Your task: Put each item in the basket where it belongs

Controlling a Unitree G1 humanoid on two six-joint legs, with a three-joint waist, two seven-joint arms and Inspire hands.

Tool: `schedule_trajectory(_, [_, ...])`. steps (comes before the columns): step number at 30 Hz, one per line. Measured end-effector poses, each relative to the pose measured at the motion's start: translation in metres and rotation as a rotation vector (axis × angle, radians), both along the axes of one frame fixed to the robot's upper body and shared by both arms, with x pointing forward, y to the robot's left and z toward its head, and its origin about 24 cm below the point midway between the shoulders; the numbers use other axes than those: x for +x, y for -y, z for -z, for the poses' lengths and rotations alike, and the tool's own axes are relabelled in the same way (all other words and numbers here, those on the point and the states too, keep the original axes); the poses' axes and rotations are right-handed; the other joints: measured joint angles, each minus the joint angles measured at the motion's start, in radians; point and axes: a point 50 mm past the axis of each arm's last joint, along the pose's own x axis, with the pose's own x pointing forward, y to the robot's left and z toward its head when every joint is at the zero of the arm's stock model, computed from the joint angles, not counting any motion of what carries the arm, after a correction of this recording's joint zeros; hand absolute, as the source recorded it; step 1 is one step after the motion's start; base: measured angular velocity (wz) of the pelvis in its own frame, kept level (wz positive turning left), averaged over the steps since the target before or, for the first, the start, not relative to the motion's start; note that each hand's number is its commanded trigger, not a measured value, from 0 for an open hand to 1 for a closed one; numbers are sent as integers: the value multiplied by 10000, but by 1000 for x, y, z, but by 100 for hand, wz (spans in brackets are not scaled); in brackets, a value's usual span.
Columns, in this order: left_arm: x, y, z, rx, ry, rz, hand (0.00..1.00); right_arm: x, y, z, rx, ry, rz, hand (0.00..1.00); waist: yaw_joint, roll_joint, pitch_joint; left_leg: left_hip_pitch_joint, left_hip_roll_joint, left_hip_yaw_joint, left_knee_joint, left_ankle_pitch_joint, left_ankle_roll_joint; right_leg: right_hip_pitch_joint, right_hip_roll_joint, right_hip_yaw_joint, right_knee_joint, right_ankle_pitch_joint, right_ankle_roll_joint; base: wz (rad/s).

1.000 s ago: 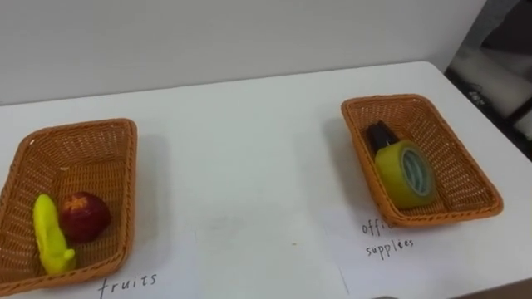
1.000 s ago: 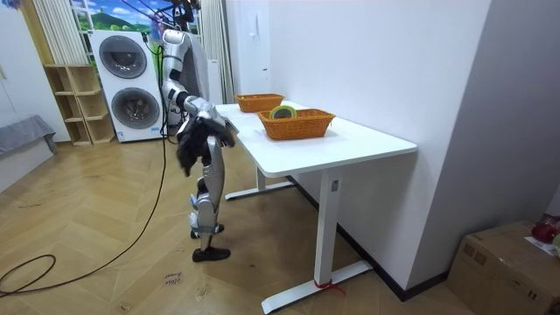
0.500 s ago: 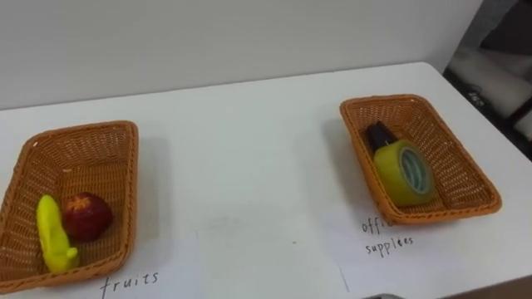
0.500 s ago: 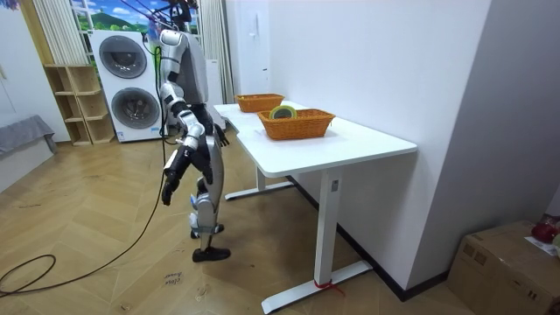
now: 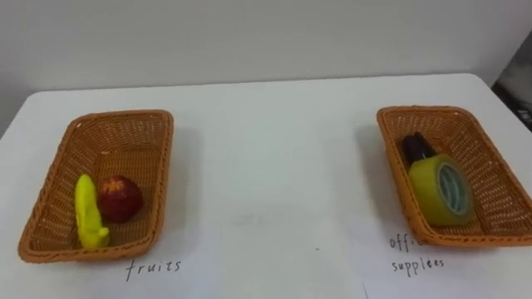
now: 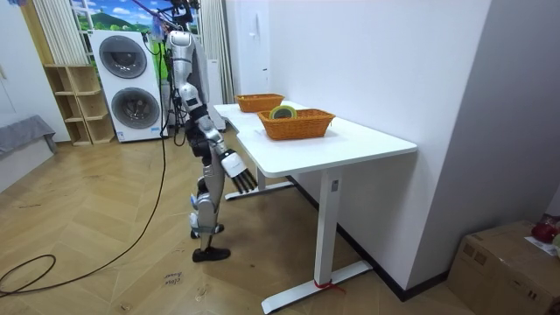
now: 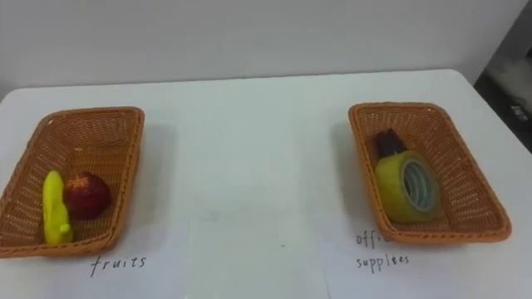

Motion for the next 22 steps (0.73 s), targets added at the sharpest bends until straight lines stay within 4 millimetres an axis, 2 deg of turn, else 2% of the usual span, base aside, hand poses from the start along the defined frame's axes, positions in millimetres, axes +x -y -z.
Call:
schedule_trajectory(2, [-2,1,0,-74,-87,77,0,4,-3,0,145,-30,-422,0,22,-47,2,-21,-1,-98,3,-9,-4,28,-3,-102,-9,-1,0,17])
schedule_trajectory(5, [-4,2,1,-183,-200,109,0,-2,-5,2,369,-354,-698,0,35,-37,0,-45,6,-242,20,-20,-13,175,-9,-249,-130,0,-1,14])
schedule_trajectory(11, [-5,3,2,-306,-581,483,0,-18,-4,5,526,-672,-80,0,130,15,53,-24,15,-369,24,-56,-26,276,-8,-353,-143,1,-1,6])
schedule_trajectory(22, [-8,6,3,-441,-844,904,0,-23,-4,7,896,-644,754,0,172,72,35,-77,0,-488,247,-172,-23,383,-8,-454,-124,1,-2,2])
